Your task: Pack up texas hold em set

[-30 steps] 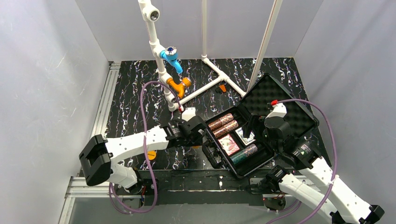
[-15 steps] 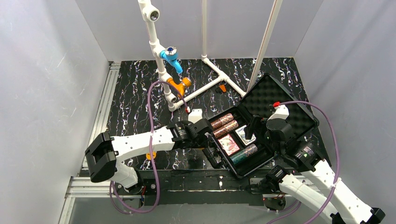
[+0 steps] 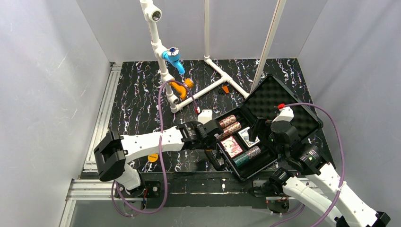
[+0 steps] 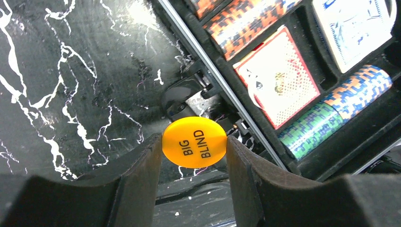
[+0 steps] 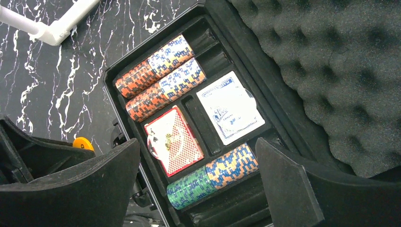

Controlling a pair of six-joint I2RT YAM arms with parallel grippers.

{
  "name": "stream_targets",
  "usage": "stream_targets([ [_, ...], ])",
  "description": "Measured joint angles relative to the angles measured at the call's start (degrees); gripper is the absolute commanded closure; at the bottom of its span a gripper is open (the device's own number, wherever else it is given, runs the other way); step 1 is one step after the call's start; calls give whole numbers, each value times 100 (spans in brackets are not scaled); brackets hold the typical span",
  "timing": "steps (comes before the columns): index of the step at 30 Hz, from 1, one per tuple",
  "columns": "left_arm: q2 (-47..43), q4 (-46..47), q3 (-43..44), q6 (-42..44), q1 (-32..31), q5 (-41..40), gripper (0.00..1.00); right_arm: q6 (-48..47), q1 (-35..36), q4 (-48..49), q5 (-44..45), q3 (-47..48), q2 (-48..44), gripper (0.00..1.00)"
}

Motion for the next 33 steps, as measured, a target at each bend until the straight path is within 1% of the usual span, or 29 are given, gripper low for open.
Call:
stream_targets([
  [33, 1722, 326, 1615, 619, -37, 240, 63, 87, 0, -42, 42, 107, -114, 0],
])
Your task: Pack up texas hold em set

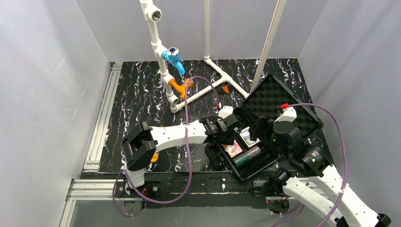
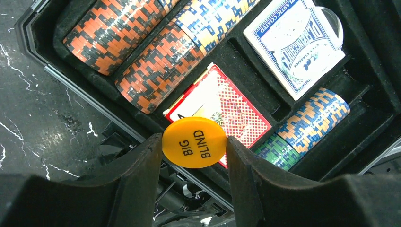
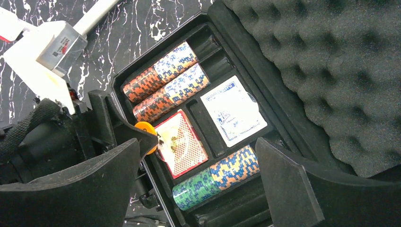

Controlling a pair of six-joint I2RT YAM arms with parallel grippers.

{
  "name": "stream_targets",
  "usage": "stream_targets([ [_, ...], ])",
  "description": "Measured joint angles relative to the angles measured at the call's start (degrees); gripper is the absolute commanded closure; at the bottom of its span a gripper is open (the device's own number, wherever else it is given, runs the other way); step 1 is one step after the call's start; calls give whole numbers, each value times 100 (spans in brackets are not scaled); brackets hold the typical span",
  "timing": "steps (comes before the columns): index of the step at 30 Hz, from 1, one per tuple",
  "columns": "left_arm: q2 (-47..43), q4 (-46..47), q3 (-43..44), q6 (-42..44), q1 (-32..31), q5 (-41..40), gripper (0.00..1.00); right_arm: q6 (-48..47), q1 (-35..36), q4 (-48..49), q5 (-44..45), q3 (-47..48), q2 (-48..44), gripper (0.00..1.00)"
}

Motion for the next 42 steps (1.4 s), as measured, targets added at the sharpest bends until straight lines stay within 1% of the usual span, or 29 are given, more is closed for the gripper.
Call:
stream_targets([
  [6, 289, 33, 221, 103, 0, 109, 63, 2, 0, 0, 0, 0, 0, 0],
  [14, 520, 118, 262, 177, -4, 317, 63, 2, 0, 0, 0, 0, 2, 0],
  [19, 664, 149, 343, 214, -22, 433, 60, 2, 0, 0, 0, 0, 2, 0],
  [26, 669, 138, 358, 258, -33, 529, 43, 2, 0, 0, 0, 0, 2, 0],
  [33, 669, 127, 361, 306, -96, 518, 19, 0, 0, 0, 22, 0, 2, 0],
  [37, 623, 76, 404, 358, -149, 437, 13, -15, 0, -4, 57, 33, 11, 0],
  [42, 291, -284, 424, 511, -208, 267, 10, -140, 0, 9, 181, 348, 107, 0],
])
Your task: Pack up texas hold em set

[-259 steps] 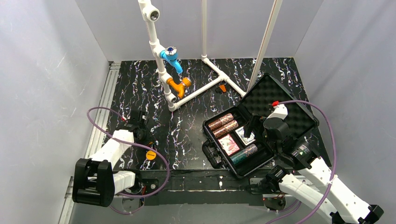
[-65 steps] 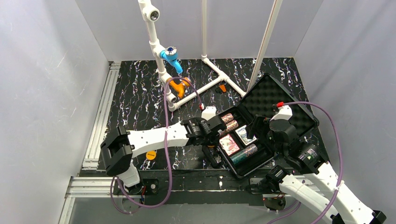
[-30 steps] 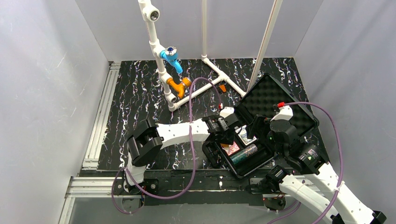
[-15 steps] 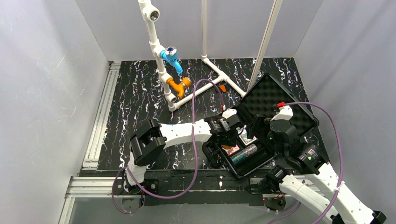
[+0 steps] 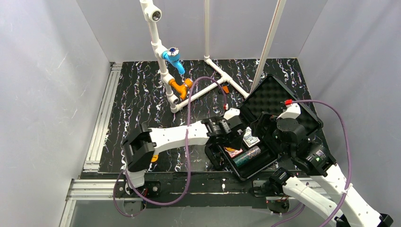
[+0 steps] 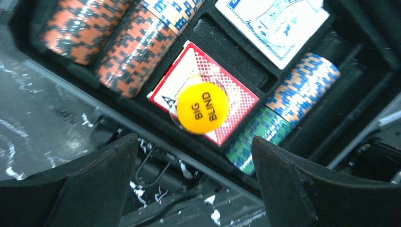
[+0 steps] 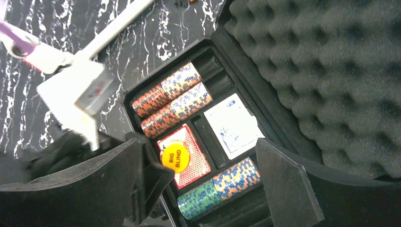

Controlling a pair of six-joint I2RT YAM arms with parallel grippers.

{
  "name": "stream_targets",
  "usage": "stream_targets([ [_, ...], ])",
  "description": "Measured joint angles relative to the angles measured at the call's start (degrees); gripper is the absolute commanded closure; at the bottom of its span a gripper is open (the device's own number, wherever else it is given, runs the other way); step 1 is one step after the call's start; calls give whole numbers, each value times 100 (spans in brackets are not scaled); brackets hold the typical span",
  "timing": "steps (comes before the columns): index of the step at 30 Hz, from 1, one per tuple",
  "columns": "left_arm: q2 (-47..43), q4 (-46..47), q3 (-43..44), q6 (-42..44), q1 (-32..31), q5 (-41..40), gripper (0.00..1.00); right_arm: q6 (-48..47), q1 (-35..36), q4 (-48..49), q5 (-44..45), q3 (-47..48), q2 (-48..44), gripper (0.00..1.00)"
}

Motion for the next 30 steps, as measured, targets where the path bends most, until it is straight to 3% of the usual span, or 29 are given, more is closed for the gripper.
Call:
stream_targets([
  [7, -1690, -446, -455, 15, -87, -479, 9, -125, 0, 186, -9, 243, 310, 0],
  [11, -3167, -798, -1478, -289, -116, -855, 9, -122, 0, 245, -122, 240, 442, 0],
  [20, -5145, -2039, -3309, -1331, -118, -1390, 9, -9, 0, 378, -389, 240, 649, 0],
  [24, -5687, -2544, -3615, -1836, -118, -1628, 9, 101, 0, 361, -476, 249, 761, 0],
  [30, -5751, -3147, -3901, -2498, -118, -1869, 8, 337, 0, 245, -546, 345, 804, 0],
])
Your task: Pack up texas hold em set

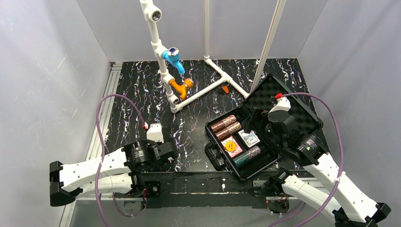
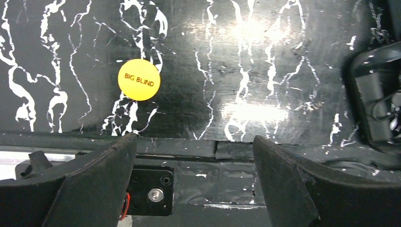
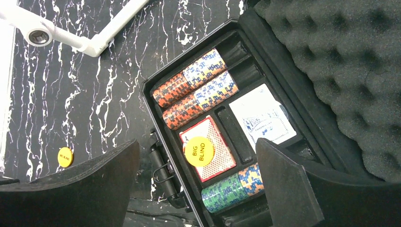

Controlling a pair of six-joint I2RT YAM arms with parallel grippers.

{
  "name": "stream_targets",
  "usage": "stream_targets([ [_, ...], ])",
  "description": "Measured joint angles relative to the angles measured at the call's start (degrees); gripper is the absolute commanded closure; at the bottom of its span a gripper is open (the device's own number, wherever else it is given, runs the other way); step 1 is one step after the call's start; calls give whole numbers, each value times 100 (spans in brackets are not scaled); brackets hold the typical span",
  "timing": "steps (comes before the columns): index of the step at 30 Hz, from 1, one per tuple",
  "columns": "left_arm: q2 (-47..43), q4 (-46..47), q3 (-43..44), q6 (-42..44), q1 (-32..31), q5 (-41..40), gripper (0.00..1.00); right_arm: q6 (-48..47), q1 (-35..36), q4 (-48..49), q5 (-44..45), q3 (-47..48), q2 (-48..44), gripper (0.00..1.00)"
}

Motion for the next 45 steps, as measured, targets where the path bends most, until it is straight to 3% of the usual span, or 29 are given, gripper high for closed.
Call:
stream_targets([
  [9, 170, -210, -155, -264, 39, -157, 2, 184, 0, -234, -44, 79, 52, 0],
  [16, 791, 17, -151, 208, 1237, 107, 2, 232, 0, -208, -79, 175, 234, 0],
  [29, -581, 52, -625, 433, 2146, 726, 2, 66, 0, 7, -44, 76, 396, 0],
  [45, -433, 787, -1410, 330, 3108, 1270, 13, -254, 0, 511, -20, -481, 597, 0],
])
